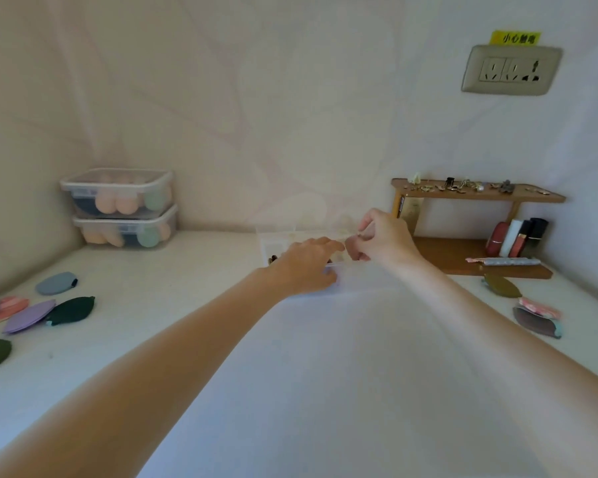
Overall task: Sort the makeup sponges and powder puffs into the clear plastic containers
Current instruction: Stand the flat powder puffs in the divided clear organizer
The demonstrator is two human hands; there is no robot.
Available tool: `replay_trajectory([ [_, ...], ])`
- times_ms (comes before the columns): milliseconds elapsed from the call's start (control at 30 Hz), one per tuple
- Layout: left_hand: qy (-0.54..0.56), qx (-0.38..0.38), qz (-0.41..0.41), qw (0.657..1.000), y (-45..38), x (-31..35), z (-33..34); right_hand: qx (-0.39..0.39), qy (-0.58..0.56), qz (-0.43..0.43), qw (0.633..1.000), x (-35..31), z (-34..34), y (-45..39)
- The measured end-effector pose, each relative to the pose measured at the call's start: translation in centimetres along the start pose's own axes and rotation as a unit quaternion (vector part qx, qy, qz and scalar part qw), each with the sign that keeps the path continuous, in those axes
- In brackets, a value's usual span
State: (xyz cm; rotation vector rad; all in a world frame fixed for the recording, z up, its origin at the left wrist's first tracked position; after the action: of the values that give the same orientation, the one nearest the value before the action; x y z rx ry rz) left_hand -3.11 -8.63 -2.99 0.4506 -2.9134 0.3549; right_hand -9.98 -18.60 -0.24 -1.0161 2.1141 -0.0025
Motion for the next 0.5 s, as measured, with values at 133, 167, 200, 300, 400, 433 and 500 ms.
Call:
replay_trajectory([
  [133, 0.008, 0.002, 0.001, 1.000, 0.0, -0.1, -0.1, -0.047, 0.083, -0.041, 0.995, -0.3, 2.4, -0.4],
  [167, 0.007, 0.003, 0.001, 1.000, 0.0, -0.1, -0.2, -0.063, 0.110, -0.049, 0.991, -0.5, 2.7, -0.6],
  [200, 0.005, 0.003, 0.002, 1.000, -0.1, -0.2, -0.2, -0.075, 0.131, -0.054, 0.987, -0.6, 3.1, -0.7],
  [300, 0.007, -0.001, 0.001, 1.000, -0.1, -0.3, 0.0, -0.089, 0.169, -0.057, 0.980, -0.6, 3.4, -1.0],
  [400, 0.002, 0.006, 0.007, 1.000, -0.2, -0.2, 0.0, -0.078, 0.174, -0.052, 0.980, -0.5, 3.3, -1.1],
  [433, 0.002, 0.010, 0.009, 1.000, -0.2, -0.2, 0.0, -0.072, 0.170, -0.051, 0.981, -0.6, 3.2, -1.0],
  [500, 0.002, 0.025, 0.012, 1.000, 0.0, -0.3, -0.3, -0.051, 0.159, -0.054, 0.984, -0.8, 2.6, -0.9],
])
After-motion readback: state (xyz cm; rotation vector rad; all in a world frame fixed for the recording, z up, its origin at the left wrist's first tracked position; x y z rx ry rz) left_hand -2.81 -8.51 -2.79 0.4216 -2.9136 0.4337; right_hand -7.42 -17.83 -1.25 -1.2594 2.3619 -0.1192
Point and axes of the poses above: each hand's wrist, its own y-axis away from the middle knuckle, its own z-axis out of the palm, x = y × z, the point moved 7 cm from there along -y, towards the middle knuckle, and after that the axes turned 3 degrees about y, right-handed, at the moved point
